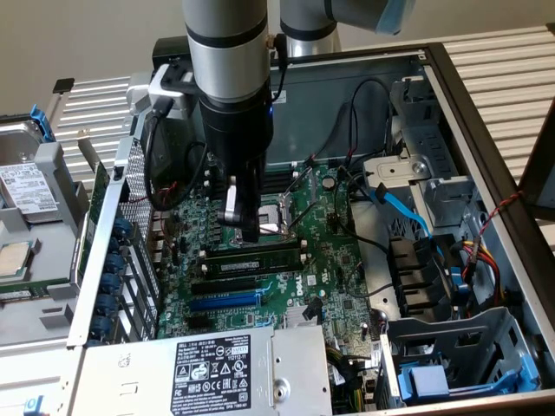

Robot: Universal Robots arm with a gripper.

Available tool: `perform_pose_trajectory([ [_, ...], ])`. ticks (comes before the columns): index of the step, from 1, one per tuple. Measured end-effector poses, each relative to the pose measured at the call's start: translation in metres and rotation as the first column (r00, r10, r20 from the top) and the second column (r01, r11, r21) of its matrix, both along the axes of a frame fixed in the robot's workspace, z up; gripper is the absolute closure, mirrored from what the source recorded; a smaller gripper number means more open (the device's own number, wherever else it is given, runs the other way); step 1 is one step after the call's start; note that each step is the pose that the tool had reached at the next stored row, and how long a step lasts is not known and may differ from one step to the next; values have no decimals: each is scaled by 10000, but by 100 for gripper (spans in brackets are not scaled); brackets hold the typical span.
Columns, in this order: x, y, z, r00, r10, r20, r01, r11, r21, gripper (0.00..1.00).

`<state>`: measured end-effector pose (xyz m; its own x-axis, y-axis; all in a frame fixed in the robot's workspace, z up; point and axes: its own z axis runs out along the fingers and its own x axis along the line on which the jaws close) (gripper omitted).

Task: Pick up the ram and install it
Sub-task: 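Press down the ram until it locks into place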

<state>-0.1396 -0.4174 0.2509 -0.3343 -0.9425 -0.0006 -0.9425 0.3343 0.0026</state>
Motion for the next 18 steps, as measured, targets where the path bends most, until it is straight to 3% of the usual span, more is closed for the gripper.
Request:
perform_pose_trajectory([
  [4, 0, 0, -2, 9979, -643, 0, 643, 9979, 0, 89],
  [9, 0, 0, -6, 9901, -1405, 1, 1405, 9901, 0, 89],
  [13, 0, 0, -8, 9800, -1992, 0, 1992, 9800, 0, 89],
  [18, 0, 0, -11, 9627, -2705, 0, 2705, 9627, 0, 89],
])
